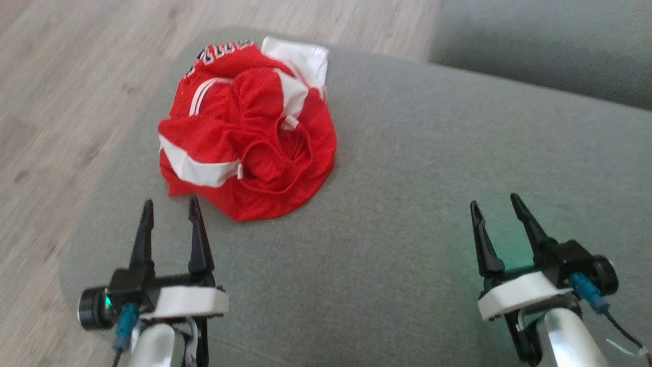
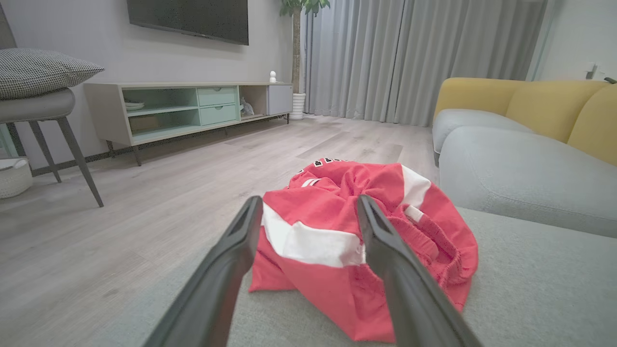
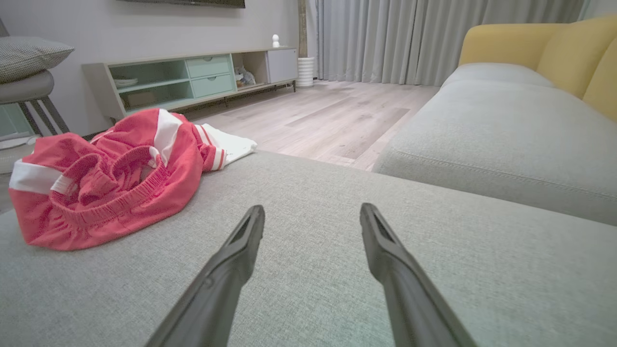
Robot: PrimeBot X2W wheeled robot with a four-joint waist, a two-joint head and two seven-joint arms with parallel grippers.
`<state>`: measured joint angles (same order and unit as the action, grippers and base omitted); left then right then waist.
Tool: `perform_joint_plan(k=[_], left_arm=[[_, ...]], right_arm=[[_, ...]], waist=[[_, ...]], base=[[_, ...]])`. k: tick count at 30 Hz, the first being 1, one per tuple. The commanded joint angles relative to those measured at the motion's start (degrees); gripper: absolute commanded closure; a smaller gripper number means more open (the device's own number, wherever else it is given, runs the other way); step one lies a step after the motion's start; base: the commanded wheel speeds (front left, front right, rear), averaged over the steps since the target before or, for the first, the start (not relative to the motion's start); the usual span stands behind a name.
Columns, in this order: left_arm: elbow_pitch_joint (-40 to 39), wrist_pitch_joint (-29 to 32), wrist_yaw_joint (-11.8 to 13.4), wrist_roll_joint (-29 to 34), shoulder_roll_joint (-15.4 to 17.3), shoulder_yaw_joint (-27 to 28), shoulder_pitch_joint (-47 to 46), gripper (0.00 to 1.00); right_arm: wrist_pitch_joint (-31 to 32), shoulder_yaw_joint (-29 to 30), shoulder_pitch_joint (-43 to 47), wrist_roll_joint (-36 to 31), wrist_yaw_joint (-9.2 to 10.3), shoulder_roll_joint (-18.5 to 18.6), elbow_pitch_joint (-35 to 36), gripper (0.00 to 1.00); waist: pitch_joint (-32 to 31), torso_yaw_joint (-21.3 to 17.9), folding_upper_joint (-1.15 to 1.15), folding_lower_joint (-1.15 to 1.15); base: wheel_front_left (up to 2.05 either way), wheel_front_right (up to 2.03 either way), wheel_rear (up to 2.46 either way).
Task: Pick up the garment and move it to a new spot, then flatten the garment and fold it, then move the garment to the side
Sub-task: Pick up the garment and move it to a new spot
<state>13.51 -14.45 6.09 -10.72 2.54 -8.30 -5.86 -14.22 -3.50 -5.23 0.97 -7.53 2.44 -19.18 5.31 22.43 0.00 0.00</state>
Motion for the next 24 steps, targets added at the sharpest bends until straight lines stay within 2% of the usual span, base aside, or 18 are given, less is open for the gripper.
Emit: perform_joint_plan(k=[1, 6, 12, 18, 24], left_arm=[[-2.9, -0.5, 0.4, -0.6, 0.3, 2.4, -4.6, 0.0], [-4.5, -0.5, 0.3, -0.1, 0.3, 2.4, -9.4, 0.0], [-2.6, -0.5, -0.4, -0.7, 0.3, 1.0, -15.5, 0.0], [7.0, -0.5, 0.6, -2.2, 0.3, -0.6, -21.4, 0.0], [19.2, -0.5, 2.0, -5.1, 0.3, -1.8, -25.0, 0.0]], right_arm=[[-0.8, -0.7, -3.1, -1.7, 0.04, 0.4, 2.0, 0.0], [-0.8, 0.7, -6.1, -6.0, 0.04, 0.6, 3.2, 0.0], [-0.8, 2.1, -8.8, -8.6, 0.04, 2.6, 5.2, 0.0], [-0.8, 2.8, -11.1, -10.3, 0.04, 4.9, 7.0, 0.0], [-0.8, 2.9, -11.7, -10.9, 0.04, 5.3, 7.9, 0.0]], waist=[[4.8, 2.9, 0.0, 0.0], [11.1, 2.4, 0.0, 0.0], [17.6, 1.2, 0.0, 0.0], [23.0, -0.6, 0.0, 0.0], [24.2, -2.1, 0.0, 0.0]], base=[[0.0, 0.0, 0.0], [0.0, 0.0, 0.0], [0.0, 0.0, 0.0], [0.0, 0.0, 0.0], [0.0, 0.0, 0.0]])
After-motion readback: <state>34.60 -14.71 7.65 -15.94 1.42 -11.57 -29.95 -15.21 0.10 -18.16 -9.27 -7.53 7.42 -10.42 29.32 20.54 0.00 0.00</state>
